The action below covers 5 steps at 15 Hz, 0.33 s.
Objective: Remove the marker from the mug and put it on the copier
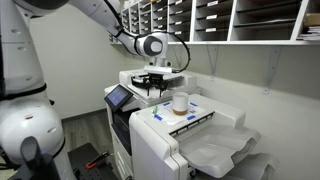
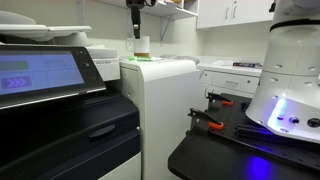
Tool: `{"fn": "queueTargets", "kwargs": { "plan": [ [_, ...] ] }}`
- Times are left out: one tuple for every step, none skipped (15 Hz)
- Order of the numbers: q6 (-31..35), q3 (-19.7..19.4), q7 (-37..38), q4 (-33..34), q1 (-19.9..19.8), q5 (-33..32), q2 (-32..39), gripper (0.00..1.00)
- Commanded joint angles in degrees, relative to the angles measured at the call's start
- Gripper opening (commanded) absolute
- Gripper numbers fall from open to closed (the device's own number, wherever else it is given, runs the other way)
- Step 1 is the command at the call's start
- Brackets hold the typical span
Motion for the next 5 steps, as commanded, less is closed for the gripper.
{"fn": "queueTargets", "kwargs": {
  "plan": [
    [-0.4,-1.7,-2.8,-4.6,-0.2,3.5,-8.5,1.00],
    [0.1,-2.5,-2.4,-5.7,-0.1,3.0,-10.7,1.00],
    [0.5,-3.1,-1.6,-6.6,0.0,2.1,-12.5,1.00],
    [0.5,-3.9,-2.2,-7.1,0.2,2.2,-13.9,1.00],
    [1.4,-4.6,-2.3,-8.2,0.4,2.3,-15.3,1.00]
  ]
}}
